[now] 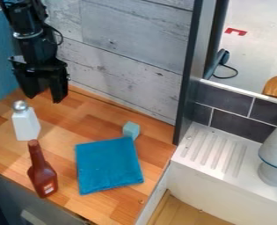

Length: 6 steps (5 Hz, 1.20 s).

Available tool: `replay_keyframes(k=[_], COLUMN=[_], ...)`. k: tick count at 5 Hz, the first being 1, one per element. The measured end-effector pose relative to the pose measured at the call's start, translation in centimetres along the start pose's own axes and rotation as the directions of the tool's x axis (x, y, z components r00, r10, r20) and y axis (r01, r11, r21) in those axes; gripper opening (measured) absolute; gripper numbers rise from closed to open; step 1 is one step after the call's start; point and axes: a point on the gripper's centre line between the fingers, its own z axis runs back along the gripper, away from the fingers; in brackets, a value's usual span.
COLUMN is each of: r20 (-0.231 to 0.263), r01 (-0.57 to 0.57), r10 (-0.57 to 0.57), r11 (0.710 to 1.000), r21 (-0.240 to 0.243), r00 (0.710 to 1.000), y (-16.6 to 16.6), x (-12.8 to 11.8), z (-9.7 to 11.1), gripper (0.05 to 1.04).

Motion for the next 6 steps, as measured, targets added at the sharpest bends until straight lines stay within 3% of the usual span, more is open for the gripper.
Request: replay_keyframes(k=[1,3,4,5,6], r20=[-0.038,-0.037,-0.052,0.010,0.016], r01=[-0.002,-0.004,-0.017,0.042,0.046], r10=[0.001,0.004,0.018,-0.043,-0.048], r11=[1.000,1.000,0.999,0.996,0.993], r21=[-0.011,-0.009,0.028,0.081,0.107], r00=[0.999,0.999,0.998,0.999,0.999], y=[-0.1,0.0,-0.2,-3.2,-3.6], x=[-0.4,-0.4,-1.9,-3.4,-4.7], z=[-1.2,-1.2,-2.1,-0.2,-0.4], gripper=[1.001,1.001,1.001,1.001,1.001])
